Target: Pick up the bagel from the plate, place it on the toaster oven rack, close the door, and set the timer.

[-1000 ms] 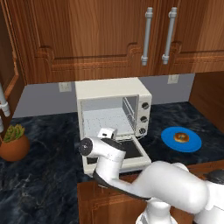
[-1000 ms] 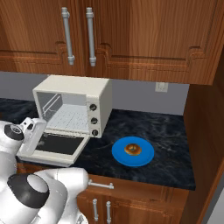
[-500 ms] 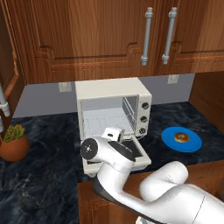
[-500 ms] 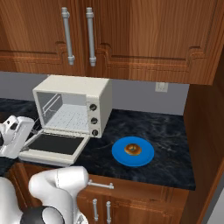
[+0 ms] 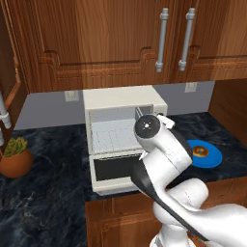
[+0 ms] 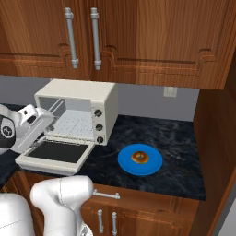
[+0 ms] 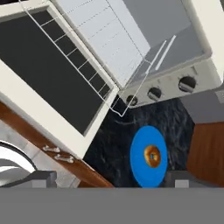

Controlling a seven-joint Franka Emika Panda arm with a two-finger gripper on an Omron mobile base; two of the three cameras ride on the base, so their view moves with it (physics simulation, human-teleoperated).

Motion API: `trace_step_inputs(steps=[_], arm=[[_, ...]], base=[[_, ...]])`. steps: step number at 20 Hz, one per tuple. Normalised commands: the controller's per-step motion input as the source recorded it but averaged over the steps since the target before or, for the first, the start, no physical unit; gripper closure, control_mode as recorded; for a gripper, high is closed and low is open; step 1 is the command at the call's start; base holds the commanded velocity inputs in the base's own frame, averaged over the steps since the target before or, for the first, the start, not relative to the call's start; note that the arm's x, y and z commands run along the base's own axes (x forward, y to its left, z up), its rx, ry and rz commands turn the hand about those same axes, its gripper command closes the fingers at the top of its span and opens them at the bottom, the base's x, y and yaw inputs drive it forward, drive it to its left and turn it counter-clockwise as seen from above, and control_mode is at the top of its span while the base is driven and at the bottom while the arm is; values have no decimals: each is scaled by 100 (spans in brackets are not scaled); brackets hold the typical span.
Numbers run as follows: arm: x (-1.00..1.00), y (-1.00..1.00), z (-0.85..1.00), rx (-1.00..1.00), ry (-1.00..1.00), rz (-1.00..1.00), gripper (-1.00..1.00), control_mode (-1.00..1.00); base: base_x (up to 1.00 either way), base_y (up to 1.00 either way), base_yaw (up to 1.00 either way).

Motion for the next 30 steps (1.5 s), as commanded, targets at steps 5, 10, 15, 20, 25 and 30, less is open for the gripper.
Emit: trace_step_inputs(steps=[5, 10, 15, 20, 25, 30], arm=[[10, -99, 34, 21, 0, -16, -100, -100], [34, -88, 3, 17, 0, -18, -100, -100], [45, -69, -1, 8, 0, -16, -100, -100], [40, -64, -9, 4, 0, -14, -100, -100], [28, -52, -25, 1, 2, -12, -100, -100], [26, -29, -33, 0, 9, -15, -100, -100]], base=[[0, 0, 0], [0, 0, 0], [0, 0, 0], [0, 0, 0], [0, 0, 0], [0, 0, 0]])
